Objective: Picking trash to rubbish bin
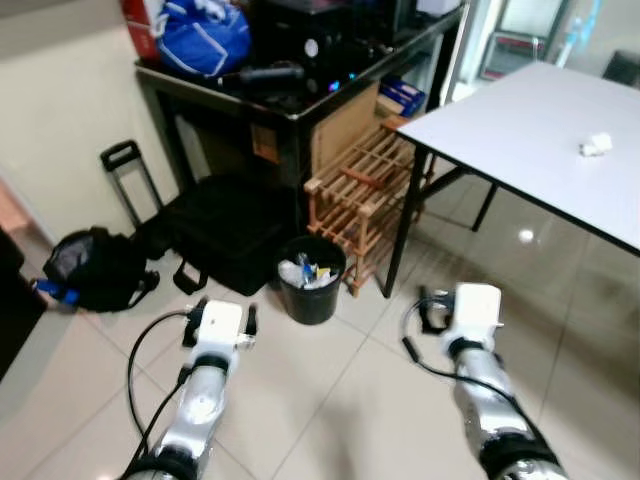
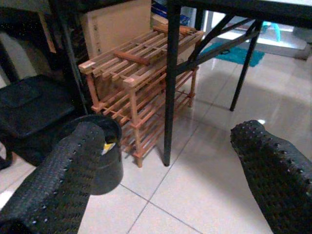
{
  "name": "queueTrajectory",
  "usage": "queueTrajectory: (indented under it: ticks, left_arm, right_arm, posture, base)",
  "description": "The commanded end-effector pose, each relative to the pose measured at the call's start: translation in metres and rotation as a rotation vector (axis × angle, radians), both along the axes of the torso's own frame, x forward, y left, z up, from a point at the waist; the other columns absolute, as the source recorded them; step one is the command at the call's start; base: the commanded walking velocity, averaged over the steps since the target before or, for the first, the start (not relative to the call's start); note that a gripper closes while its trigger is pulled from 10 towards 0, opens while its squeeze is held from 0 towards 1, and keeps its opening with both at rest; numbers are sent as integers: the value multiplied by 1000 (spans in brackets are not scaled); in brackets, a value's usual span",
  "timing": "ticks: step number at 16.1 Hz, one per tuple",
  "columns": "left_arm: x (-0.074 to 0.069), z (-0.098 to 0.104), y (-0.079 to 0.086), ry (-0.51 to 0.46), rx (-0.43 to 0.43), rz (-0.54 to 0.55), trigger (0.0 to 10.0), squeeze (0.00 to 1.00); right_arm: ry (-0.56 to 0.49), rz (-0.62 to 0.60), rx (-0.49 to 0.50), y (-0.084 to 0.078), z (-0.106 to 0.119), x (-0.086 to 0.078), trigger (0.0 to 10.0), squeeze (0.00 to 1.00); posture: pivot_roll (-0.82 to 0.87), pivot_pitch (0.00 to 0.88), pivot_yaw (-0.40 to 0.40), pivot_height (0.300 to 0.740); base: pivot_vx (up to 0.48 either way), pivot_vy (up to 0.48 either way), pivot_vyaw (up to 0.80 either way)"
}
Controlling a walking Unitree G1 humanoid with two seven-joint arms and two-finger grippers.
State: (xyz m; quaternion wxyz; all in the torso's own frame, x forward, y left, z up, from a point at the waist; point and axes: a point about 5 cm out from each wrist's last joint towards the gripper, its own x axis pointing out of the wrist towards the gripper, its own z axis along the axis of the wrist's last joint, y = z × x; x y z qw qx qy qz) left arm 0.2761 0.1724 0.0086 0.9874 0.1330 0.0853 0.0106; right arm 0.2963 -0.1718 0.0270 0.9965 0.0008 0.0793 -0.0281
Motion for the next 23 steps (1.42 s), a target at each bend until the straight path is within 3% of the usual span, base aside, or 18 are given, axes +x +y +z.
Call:
queueTrajectory:
  ticks: [1, 23]
  left_arm:
    - [2, 1, 0, 0, 9, 4, 10000, 0]
    - [5, 4, -4, -6, 21, -13, 10000, 0]
  right_arm:
    - [1, -7, 1, -3, 0, 0, 10000, 0]
    - [-15, -2, 1, -3, 3, 1, 10000, 0]
  posture:
    - [-34, 35, 34, 740]
    - [-31, 63, 31, 740]
  base:
    - [0, 0, -800]
    - [33, 0, -787]
